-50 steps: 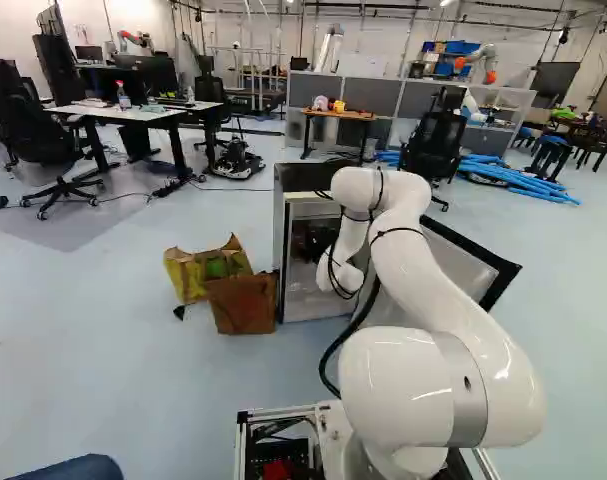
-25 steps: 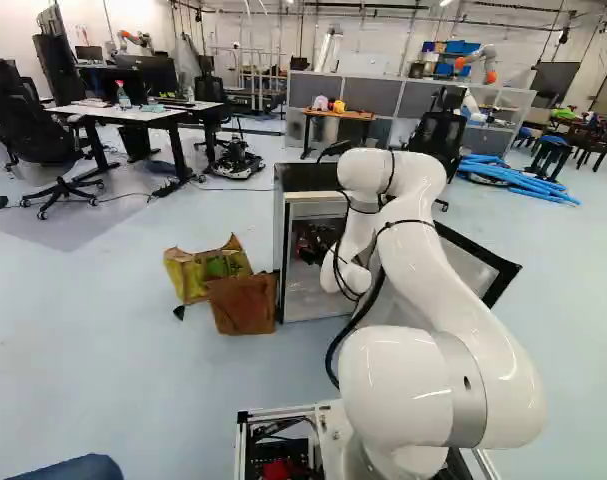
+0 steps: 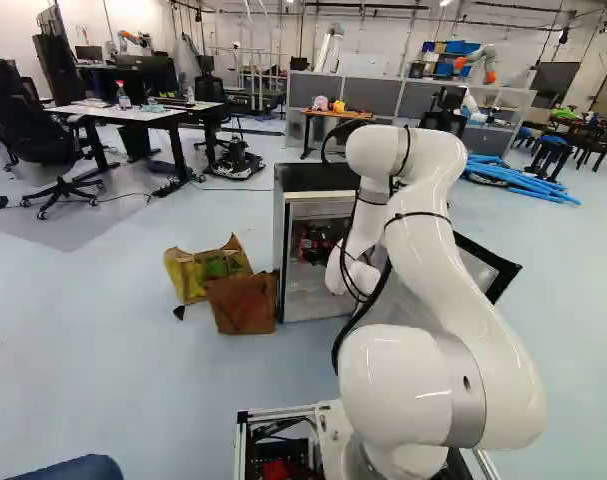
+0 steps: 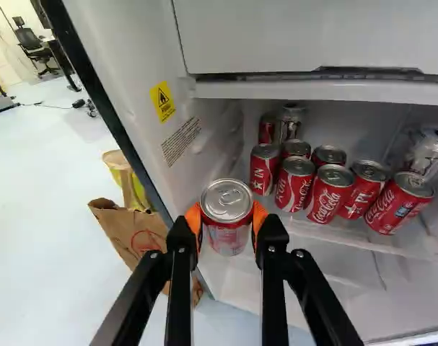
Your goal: Grab a drink from the fridge
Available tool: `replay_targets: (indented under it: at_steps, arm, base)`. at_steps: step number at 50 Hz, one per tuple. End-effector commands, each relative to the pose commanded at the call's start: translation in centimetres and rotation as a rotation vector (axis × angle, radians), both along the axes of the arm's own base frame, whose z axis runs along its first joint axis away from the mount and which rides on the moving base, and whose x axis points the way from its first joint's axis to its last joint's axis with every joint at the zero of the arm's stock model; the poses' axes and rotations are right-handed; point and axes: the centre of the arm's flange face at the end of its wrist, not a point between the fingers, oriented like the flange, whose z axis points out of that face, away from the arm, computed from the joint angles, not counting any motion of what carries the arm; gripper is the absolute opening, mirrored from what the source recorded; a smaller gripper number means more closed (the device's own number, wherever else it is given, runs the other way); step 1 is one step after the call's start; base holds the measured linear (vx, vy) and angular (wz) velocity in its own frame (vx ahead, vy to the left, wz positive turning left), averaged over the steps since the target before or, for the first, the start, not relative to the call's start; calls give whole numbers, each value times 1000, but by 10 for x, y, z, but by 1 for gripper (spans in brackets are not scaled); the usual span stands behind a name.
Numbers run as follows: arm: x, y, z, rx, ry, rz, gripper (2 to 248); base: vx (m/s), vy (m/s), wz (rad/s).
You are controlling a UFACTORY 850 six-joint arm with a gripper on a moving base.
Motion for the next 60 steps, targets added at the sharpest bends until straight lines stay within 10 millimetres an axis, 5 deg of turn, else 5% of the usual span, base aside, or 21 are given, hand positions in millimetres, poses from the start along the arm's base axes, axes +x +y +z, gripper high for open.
replay_targets:
  at_steps: [29, 60]
  arm:
    - [-55, -8, 49, 8, 30, -46, 92]
    - [-64, -8, 84, -23, 38, -51, 92]
  base:
    - [0, 0, 0]
    - [0, 0, 0]
